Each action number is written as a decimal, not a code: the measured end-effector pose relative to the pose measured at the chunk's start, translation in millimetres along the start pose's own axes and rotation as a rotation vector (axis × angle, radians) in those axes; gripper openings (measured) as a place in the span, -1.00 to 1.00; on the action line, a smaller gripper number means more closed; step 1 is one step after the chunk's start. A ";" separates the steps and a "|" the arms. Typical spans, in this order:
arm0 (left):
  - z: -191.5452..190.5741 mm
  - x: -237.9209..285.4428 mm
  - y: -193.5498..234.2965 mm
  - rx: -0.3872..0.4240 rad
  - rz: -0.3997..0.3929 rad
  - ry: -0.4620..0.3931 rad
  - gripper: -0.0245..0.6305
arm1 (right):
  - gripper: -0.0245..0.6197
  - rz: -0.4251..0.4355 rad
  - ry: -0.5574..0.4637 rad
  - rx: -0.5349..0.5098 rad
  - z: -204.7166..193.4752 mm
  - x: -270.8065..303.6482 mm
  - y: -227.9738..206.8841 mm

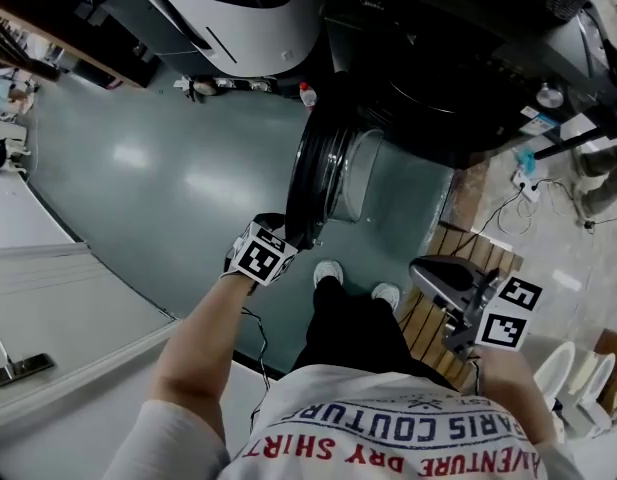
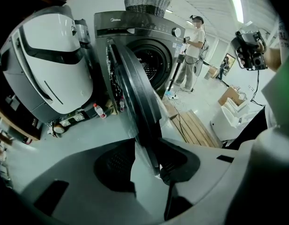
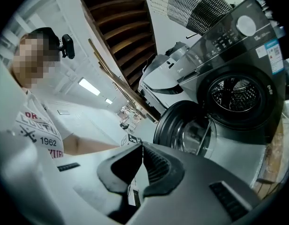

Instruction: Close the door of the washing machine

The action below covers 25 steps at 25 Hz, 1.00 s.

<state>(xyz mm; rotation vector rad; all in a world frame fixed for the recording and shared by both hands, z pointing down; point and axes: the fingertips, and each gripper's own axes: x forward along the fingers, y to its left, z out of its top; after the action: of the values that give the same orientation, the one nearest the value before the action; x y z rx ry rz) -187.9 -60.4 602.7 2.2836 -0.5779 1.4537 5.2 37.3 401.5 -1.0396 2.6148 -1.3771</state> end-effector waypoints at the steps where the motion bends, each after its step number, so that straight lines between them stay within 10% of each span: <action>1: 2.1 1.7 -6.4 -0.009 -0.004 0.004 -0.43 | -0.85 -0.003 -0.006 0.000 -0.2 -4.5 -0.4; 16: 56.8 28.2 -95.4 -0.267 -0.085 -0.046 -0.42 | -0.85 -0.039 -0.145 0.043 4.1 -71.3 -16.1; 25: 103.5 51.9 -150.7 -0.261 -0.172 -0.080 -0.42 | -0.85 -0.107 -0.225 0.078 2.7 -122.2 -38.9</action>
<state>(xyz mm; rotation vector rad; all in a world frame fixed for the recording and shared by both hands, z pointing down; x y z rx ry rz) -10.3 6.8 595.4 2.1348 -0.5444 1.1390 122.7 88.3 393.8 -1.2593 2.3592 -1.2841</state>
